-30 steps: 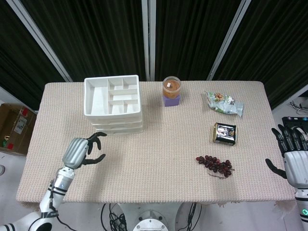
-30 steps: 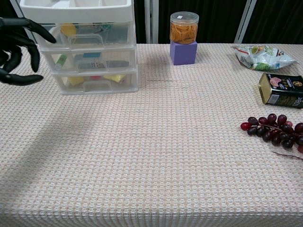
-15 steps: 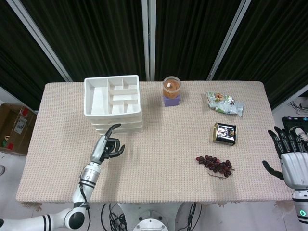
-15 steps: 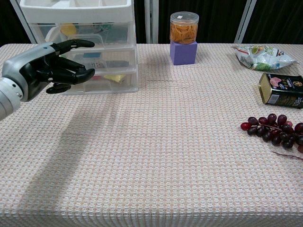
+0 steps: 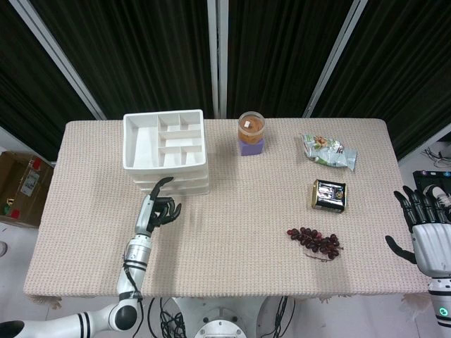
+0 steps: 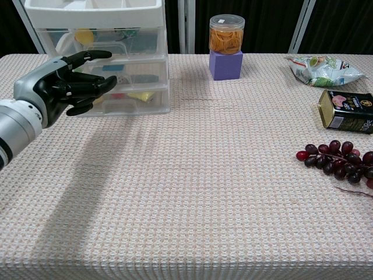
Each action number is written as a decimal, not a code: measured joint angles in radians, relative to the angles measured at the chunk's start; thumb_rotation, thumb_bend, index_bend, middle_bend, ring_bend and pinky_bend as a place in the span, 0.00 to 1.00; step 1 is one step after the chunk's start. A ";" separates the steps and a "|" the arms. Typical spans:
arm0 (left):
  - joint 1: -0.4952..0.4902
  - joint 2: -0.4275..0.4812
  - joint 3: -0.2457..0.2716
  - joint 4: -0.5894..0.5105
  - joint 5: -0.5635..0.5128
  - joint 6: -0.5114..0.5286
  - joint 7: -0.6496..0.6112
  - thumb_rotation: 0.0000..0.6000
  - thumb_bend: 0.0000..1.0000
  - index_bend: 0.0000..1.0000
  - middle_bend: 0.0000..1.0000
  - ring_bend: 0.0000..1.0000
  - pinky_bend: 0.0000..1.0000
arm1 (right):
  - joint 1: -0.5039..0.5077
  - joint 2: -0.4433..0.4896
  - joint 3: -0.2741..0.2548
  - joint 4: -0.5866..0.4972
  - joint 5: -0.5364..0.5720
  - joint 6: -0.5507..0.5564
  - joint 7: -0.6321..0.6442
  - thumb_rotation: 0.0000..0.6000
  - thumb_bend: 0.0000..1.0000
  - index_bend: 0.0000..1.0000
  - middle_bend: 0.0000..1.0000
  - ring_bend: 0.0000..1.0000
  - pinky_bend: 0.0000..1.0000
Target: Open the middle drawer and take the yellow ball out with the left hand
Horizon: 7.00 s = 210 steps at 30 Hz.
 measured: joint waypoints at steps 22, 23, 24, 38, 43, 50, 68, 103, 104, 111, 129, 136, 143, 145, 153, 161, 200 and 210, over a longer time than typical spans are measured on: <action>-0.041 -0.056 -0.089 0.100 0.000 -0.098 -0.277 1.00 0.38 0.38 0.81 0.93 1.00 | -0.006 -0.001 0.003 -0.004 0.022 -0.004 -0.006 1.00 0.16 0.00 0.00 0.00 0.00; -0.042 -0.056 -0.093 0.103 -0.006 -0.106 -0.289 1.00 0.38 0.40 0.81 0.93 1.00 | -0.006 -0.001 0.003 -0.004 0.022 -0.004 -0.007 1.00 0.16 0.00 0.00 0.00 0.00; -0.042 -0.055 -0.096 0.105 -0.009 -0.110 -0.296 1.00 0.38 0.43 0.81 0.93 1.00 | -0.006 -0.001 0.003 -0.005 0.022 -0.005 -0.009 1.00 0.16 0.00 0.00 0.00 0.00; 0.013 -0.027 -0.030 0.069 0.049 -0.087 -0.358 1.00 0.39 0.58 0.82 0.93 1.00 | -0.002 -0.003 -0.001 -0.023 0.016 -0.012 -0.033 1.00 0.16 0.00 0.00 0.00 0.00; 0.040 -0.018 0.001 0.050 0.074 -0.061 -0.373 1.00 0.39 0.57 0.82 0.93 1.00 | -0.005 -0.003 -0.004 -0.027 0.010 -0.007 -0.036 1.00 0.16 0.00 0.00 0.00 0.00; 0.075 0.016 0.039 0.002 0.094 -0.025 -0.333 1.00 0.39 0.36 0.80 0.93 1.00 | -0.009 -0.003 -0.007 -0.026 0.002 0.000 -0.030 1.00 0.16 0.00 0.00 0.00 0.00; 0.079 0.276 0.100 -0.060 0.300 0.148 0.319 1.00 0.39 0.27 0.78 0.93 1.00 | -0.020 0.010 -0.004 -0.011 -0.027 0.040 -0.002 1.00 0.16 0.00 0.00 0.00 0.00; -0.047 0.285 0.085 -0.024 0.211 0.054 0.478 1.00 0.39 0.44 0.80 0.93 1.00 | -0.028 -0.001 -0.002 0.031 -0.006 0.035 0.052 1.00 0.16 0.00 0.00 0.00 0.00; -0.045 0.297 0.090 -0.038 0.211 0.050 0.471 1.00 0.39 0.45 0.80 0.93 1.00 | -0.028 -0.001 -0.002 0.032 -0.006 0.035 0.053 1.00 0.16 0.00 0.00 0.00 0.00; -0.024 0.352 0.134 -0.102 0.236 0.046 0.428 1.00 0.39 0.46 0.80 0.93 1.00 | -0.024 0.000 0.000 0.032 -0.004 0.028 0.053 1.00 0.16 0.00 0.00 0.00 0.00; 0.011 0.425 0.217 -0.212 0.297 0.055 0.411 1.00 0.38 0.46 0.80 0.93 1.00 | -0.025 0.003 0.000 0.013 0.001 0.025 0.034 1.00 0.16 0.00 0.00 0.00 0.00; 0.016 0.458 0.237 -0.241 0.300 0.044 0.422 1.00 0.35 0.28 0.79 0.93 1.00 | -0.025 0.003 0.001 0.013 0.003 0.025 0.034 1.00 0.16 0.00 0.00 0.00 0.00; 0.046 0.512 0.267 -0.287 0.334 0.076 0.435 1.00 0.35 0.21 0.78 0.93 1.00 | -0.032 0.006 0.002 0.016 0.006 0.034 0.042 1.00 0.16 0.00 0.00 0.00 0.00; 0.052 0.529 0.271 -0.296 0.344 0.087 0.436 1.00 0.35 0.22 0.78 0.93 1.00 | -0.033 0.006 0.003 0.018 0.005 0.038 0.046 1.00 0.16 0.00 0.00 0.00 0.00; 0.032 0.636 0.208 -0.316 0.364 0.111 0.433 1.00 0.34 0.45 0.81 0.93 1.00 | -0.034 0.007 0.000 0.019 -0.014 0.047 0.049 1.00 0.17 0.00 0.00 0.00 0.00; -0.079 0.656 0.141 -0.250 0.277 -0.031 0.554 1.00 0.31 0.43 0.82 0.93 1.00 | -0.049 0.002 -0.008 0.028 -0.021 0.066 0.063 1.00 0.17 0.00 0.00 0.00 0.00; -0.317 0.687 0.184 -0.221 -0.020 -0.264 1.020 1.00 0.25 0.45 0.82 0.94 1.00 | -0.066 -0.017 -0.008 0.086 -0.003 0.066 0.124 1.00 0.18 0.00 0.00 0.00 0.00; -0.323 0.685 0.199 -0.218 -0.005 -0.236 1.017 1.00 0.37 0.54 0.82 0.94 1.00 | -0.073 -0.020 -0.009 0.096 -0.003 0.074 0.139 1.00 0.18 0.00 0.00 0.00 0.00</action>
